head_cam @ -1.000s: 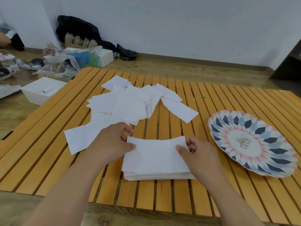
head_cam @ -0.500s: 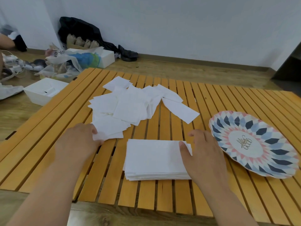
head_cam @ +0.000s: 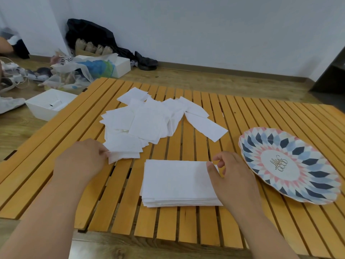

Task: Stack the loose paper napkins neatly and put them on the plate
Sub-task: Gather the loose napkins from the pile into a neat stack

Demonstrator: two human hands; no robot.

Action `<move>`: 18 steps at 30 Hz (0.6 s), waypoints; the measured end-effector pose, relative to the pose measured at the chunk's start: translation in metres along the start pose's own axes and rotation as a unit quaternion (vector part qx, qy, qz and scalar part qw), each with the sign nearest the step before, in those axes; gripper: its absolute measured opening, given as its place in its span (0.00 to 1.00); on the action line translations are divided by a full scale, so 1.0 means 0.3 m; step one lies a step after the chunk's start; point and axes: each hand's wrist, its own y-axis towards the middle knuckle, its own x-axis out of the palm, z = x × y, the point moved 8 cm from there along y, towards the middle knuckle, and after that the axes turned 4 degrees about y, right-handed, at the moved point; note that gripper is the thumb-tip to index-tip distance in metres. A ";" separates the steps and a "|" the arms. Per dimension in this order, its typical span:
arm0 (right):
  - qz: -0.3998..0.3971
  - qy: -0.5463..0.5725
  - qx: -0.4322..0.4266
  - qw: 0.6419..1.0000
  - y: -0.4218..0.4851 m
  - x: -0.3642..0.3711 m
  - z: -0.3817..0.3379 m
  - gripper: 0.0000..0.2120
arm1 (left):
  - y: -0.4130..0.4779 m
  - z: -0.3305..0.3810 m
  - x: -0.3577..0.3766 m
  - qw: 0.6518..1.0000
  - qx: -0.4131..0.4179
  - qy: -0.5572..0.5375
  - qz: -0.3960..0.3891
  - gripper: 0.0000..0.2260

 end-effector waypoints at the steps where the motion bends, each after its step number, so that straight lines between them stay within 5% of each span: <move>1: 0.001 0.005 0.000 1.000 0.002 0.000 0.004 0.10 | -0.014 0.014 -0.031 1.000 0.007 0.009 0.027 0.09; 5: 0.000 0.116 0.007 0.993 0.008 0.002 0.006 0.10 | -0.120 0.165 -0.192 0.971 0.124 -0.162 0.127 0.09; 9: -0.084 0.343 0.042 0.934 0.007 0.025 -0.033 0.20 | -0.208 0.318 -0.162 0.881 0.129 -0.442 -0.109 0.11; 14: -0.259 0.561 0.162 0.769 -0.050 0.101 -0.072 0.31 | -0.274 0.453 -0.114 0.800 0.147 -0.519 -0.260 0.03; 16: -0.275 0.569 0.192 0.750 -0.063 0.101 -0.071 0.25 | -0.273 0.465 -0.107 0.786 0.136 -0.539 -0.271 0.02; 18: -0.268 0.545 0.180 0.774 -0.056 0.088 -0.067 0.18 | -0.261 0.441 -0.086 0.797 0.122 -0.527 -0.269 0.05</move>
